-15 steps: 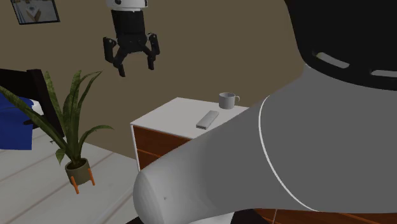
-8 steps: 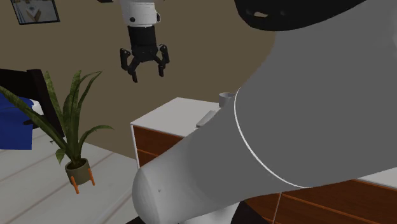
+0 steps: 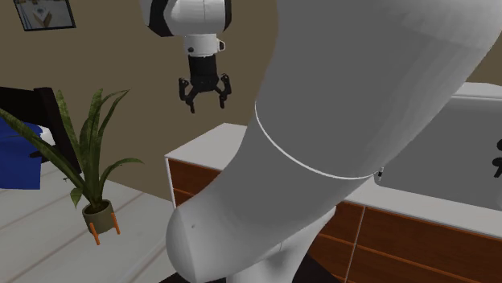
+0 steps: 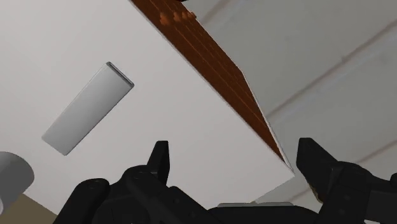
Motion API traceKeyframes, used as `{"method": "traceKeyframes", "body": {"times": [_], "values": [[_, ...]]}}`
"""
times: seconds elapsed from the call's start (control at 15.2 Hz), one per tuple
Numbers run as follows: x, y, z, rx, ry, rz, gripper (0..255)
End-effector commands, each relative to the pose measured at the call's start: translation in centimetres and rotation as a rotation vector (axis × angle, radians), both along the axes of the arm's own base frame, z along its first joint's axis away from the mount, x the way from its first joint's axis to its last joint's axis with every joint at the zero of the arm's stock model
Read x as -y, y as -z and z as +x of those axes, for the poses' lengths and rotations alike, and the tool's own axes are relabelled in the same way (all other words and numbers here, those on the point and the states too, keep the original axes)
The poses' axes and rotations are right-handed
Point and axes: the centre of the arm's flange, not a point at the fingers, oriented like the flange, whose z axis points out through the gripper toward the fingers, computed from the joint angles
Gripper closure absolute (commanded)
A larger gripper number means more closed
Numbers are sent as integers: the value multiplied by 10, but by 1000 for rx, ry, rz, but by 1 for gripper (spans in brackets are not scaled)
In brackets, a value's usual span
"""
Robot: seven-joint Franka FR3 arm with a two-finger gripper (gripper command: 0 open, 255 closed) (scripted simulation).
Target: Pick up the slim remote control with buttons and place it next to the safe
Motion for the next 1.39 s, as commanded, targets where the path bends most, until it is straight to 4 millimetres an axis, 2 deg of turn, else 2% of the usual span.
{"method": "traceKeyframes", "body": {"times": [0.0,0.33,0.66,0.99,1.32], "values": [[23,16,12,-6,57,7,0],[79,51,31,-21,196,27,0],[135,87,40,-36,334,46,0],[192,124,42,-51,473,65,0],[248,162,35,-66,612,85,0]]}}
